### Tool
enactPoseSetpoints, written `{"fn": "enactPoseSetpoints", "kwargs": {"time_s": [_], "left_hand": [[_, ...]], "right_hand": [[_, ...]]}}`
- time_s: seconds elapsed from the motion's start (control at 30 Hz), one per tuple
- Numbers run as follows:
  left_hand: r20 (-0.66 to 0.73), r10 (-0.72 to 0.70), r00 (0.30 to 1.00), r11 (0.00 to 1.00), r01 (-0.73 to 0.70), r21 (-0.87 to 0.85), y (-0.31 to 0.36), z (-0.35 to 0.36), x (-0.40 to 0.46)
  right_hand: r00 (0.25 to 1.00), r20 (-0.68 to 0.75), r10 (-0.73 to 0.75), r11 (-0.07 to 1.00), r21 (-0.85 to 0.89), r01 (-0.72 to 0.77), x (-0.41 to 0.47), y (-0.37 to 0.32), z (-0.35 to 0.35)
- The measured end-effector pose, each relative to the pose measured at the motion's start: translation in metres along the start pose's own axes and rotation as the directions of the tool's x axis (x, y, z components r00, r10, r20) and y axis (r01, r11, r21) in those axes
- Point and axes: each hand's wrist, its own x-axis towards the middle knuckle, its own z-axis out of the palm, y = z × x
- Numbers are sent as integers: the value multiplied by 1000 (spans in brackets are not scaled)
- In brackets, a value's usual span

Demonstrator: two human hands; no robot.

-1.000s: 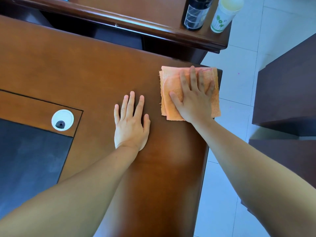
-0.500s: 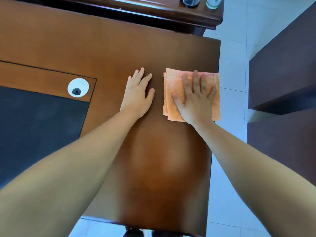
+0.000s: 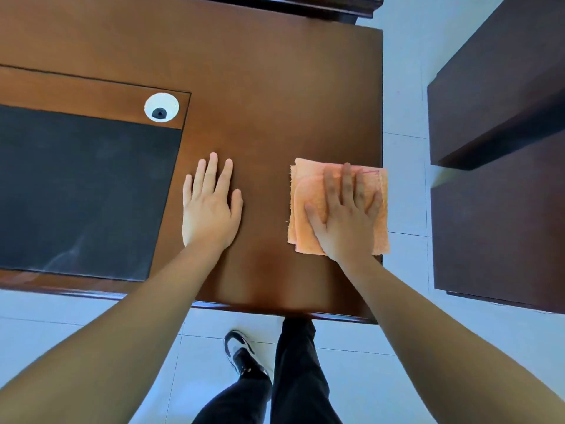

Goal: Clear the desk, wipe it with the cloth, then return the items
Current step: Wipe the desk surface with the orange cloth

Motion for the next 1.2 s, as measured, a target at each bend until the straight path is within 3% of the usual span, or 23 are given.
{"fn": "enactPoseSetpoints", "kwargs": {"time_s": [0.27, 0.43, 0.63, 0.87, 1.07, 1.2], "left_hand": [[6, 13, 1000, 1000, -13, 22, 1, -6, 1], [0, 12, 1000, 1000, -12, 5, 0, -8, 1], [-64, 19, 998, 999, -22, -50, -10, -15, 20], [-134, 31, 991, 998, -37, -47, -33, -28, 99], [-27, -67, 997, 997, 68, 27, -42, -21, 148], [-34, -93, 995, 996, 93, -8, -42, -18, 149]], "right_hand": [[1000, 12, 10, 1000, -9, -10, -89, -16, 7], [999, 48, 21, 1000, -6, -21, -95, -23, 5], [999, 50, 1, 1000, 6, -1, -47, -30, 2], [999, 49, -24, 1000, 15, 23, 31, -37, 0], [998, 52, -45, 999, 11, 45, 107, -45, 0], [997, 49, -66, 998, 6, 65, 156, -52, -2]]}}
